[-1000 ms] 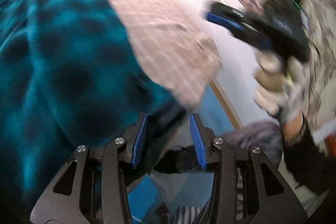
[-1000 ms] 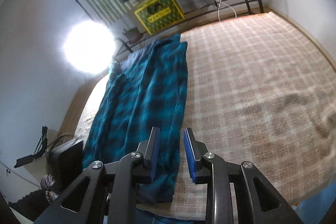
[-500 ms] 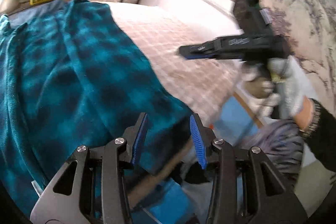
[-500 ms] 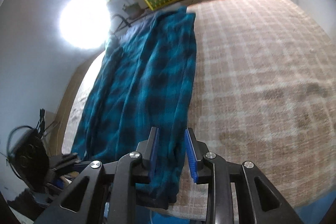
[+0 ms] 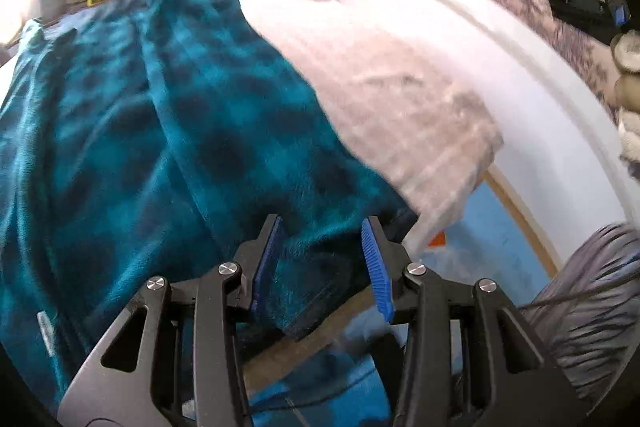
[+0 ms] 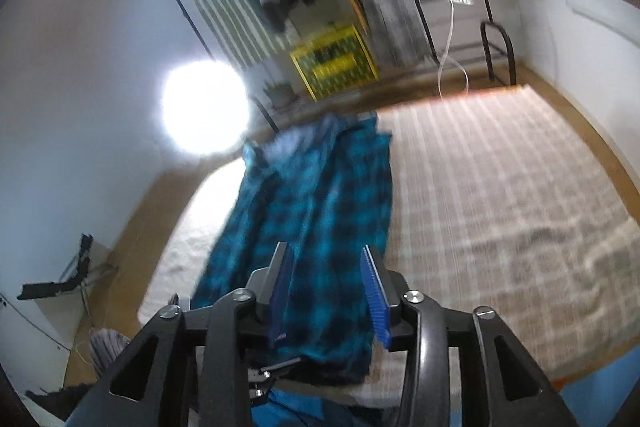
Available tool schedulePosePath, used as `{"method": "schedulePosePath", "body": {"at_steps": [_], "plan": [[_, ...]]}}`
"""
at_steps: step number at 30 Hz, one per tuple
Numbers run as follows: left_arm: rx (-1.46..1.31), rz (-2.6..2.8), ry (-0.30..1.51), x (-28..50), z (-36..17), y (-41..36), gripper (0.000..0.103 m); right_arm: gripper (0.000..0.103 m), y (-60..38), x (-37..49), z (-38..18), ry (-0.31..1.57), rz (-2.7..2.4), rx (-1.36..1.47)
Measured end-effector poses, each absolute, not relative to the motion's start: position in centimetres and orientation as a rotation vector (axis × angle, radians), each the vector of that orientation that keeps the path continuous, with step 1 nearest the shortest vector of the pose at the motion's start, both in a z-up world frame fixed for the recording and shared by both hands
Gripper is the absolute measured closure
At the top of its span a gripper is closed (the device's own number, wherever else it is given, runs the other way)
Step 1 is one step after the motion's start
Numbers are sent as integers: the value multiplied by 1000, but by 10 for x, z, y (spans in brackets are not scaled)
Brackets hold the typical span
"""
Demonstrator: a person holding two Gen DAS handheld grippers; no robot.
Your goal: Fold large clothes
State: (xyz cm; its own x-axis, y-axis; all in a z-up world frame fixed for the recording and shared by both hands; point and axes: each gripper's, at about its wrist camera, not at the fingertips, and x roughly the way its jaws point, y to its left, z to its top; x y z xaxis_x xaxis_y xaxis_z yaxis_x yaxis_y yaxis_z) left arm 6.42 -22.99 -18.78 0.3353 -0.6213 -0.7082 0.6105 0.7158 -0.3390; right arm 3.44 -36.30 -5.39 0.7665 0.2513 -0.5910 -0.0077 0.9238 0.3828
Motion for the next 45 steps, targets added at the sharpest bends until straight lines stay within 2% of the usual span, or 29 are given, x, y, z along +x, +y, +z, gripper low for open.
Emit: {"method": "schedulePosePath", "body": {"at_steps": [5, 8, 11, 19, 20, 22, 23, 24, 29, 35, 40, 43, 45], "plan": [[33, -794, 875, 51, -174, -253, 62, 53, -382, 28, -57, 616, 151, 400], [87, -773, 877, 48, -177, -278, 59, 53, -404, 33, -74, 612, 149, 472], [137, -748, 921, 51, -190, -305, 45, 53, -426, 38, -93, 610, 132, 545], [247, -673, 978, 63, -223, -334, 43, 53, -458, 67, -137, 648, 149, 641], [263, -672, 961, 63, -224, -335, 47, 53, -460, 73, -142, 653, 153, 654], [281, -666, 932, 63, -226, -335, 63, 53, -464, 92, -157, 672, 160, 693], [270, -669, 926, 65, -225, -332, 77, 53, -465, 101, -163, 682, 163, 710], [245, -670, 935, 69, -223, -329, 85, 53, -465, 109, -168, 690, 165, 722], [-12, -717, 1008, 87, -207, -291, 89, 53, -457, 164, -192, 749, 171, 732], [-175, -752, 944, 85, -172, -254, 90, 51, -440, 230, -227, 811, 188, 771], [-266, -762, 942, 87, -174, -238, 90, 50, -421, 277, -246, 844, 202, 804], [-293, -769, 946, 87, -180, -233, 90, 55, -411, 299, -255, 874, 181, 804], [-311, -771, 946, 89, -182, -230, 90, 70, -404, 311, -260, 915, 174, 783]]}}
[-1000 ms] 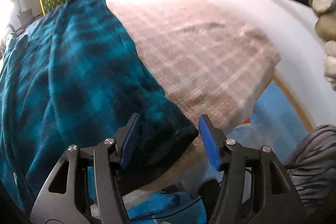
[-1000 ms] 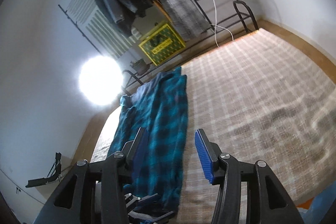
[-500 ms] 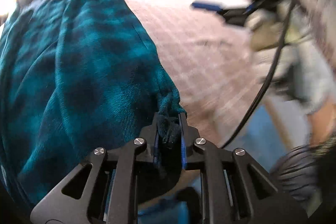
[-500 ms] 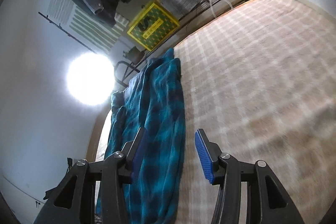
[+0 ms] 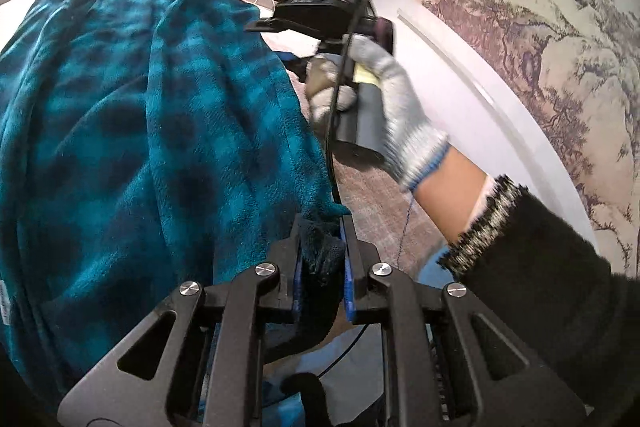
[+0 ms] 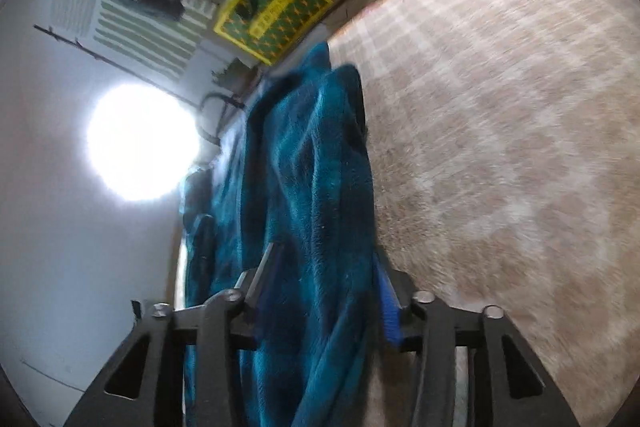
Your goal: Fold large clothes
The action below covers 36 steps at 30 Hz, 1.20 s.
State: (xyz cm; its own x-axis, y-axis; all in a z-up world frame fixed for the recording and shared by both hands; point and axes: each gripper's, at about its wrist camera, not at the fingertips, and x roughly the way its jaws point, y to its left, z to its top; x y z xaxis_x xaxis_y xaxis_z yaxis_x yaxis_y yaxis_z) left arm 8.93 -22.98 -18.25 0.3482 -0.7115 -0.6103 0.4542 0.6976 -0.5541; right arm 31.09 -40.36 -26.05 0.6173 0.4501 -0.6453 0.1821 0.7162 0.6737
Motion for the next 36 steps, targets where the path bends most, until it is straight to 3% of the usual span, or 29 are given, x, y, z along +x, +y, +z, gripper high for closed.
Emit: {"method": "schedulePosePath", "body": {"at_steps": [2, 5, 8, 13, 18, 26, 36], "plan": [[-338, -768, 947, 90, -186, -224, 90, 93, -392, 320, -265, 966, 162, 743], [-389, -764, 951, 91, -191, -215, 90, 96, -381, 323, -254, 981, 106, 669], [-456, -769, 958, 91, -196, -204, 90, 97, -369, 321, -229, 980, 42, 610], [-517, -772, 951, 90, -195, -184, 90, 98, -316, 332, -182, 1001, -79, 268], [-597, -721, 948, 90, -199, -152, 90, 98, -248, 353, -169, 1015, -89, 49], [-682, -595, 976, 91, -222, -96, 90, 98, -137, 380, -209, 1050, -17, -259], [-673, -567, 988, 86, -231, -95, 90, 98, -106, 384, -252, 1075, 28, -403]]}}
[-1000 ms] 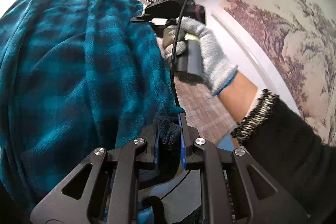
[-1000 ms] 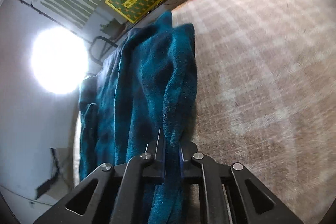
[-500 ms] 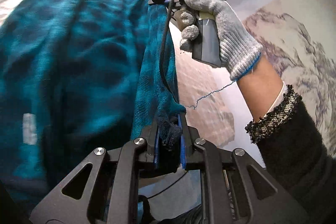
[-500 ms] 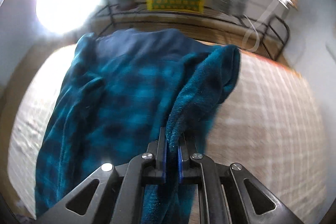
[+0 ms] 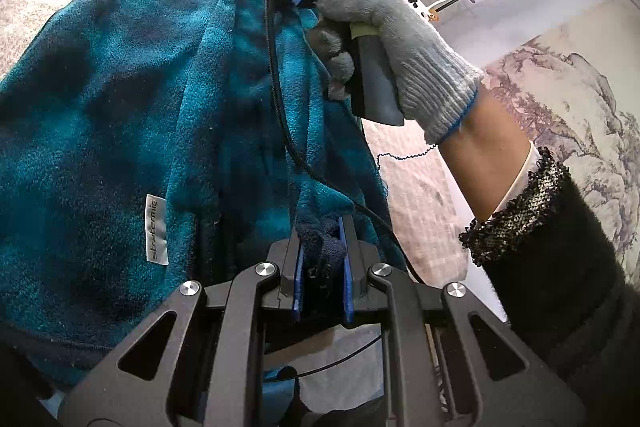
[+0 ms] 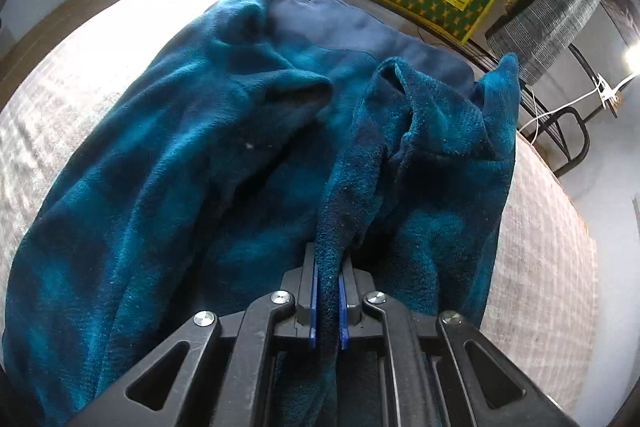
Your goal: Fold large clothes
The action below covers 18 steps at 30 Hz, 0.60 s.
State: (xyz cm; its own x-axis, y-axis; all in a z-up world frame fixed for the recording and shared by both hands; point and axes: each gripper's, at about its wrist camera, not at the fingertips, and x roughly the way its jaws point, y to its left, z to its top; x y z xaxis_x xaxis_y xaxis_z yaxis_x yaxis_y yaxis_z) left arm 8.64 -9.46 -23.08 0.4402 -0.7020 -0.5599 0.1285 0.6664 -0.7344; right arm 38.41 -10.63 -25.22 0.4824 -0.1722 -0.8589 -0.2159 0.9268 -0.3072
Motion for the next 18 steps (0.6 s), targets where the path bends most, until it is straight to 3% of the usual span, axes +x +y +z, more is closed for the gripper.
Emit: {"method": "schedulePosePath", "body": {"at_steps": [8, 18], "plan": [[-636, -562, 959, 79, -219, -99, 90, 98, -104, 376, -225, 1011, 105, -338], [-590, -504, 948, 72, -217, -95, 90, 98, -102, 384, -248, 1025, 121, -271]]}}
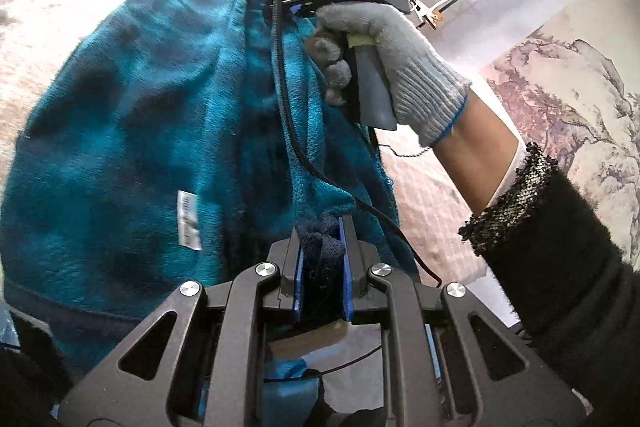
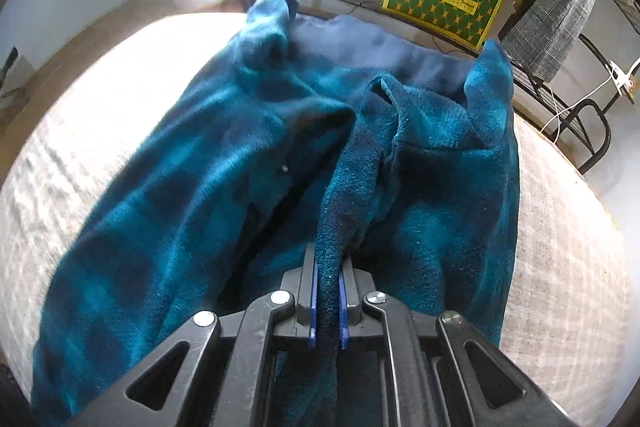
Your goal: Fold large clothes
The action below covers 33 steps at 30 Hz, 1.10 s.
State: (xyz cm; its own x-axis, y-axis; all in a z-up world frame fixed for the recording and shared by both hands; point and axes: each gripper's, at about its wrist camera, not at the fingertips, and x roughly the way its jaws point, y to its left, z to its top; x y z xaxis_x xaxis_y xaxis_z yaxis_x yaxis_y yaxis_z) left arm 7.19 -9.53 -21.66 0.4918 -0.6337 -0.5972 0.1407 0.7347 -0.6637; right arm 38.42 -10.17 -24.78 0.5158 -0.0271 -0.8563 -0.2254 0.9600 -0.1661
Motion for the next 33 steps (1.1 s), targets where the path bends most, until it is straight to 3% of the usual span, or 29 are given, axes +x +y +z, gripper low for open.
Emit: {"method": "schedulePosePath", "body": {"at_steps": [7, 9, 11, 17, 20, 30, 33], "plan": [[-494, -502, 951, 64, -223, -104, 90, 96, -93, 379, -245, 1011, 191, -264], [-476, -495, 961, 64, -223, -105, 90, 91, -95, 378, -251, 1017, 235, -251], [-468, -502, 958, 60, -217, -104, 90, 74, -100, 374, -242, 1002, 269, -207], [-436, -569, 973, 43, -200, -93, 69, 69, -132, 334, -168, 909, 425, -43], [-393, -606, 954, 28, -184, -79, 69, 70, -149, 295, -146, 901, 452, -45], [-244, -624, 903, 69, -144, -67, 69, 73, -193, 164, -205, 1086, 393, -79], [-141, -677, 913, 84, -147, -102, 69, 63, -229, 158, -218, 1087, 324, 127]]}}
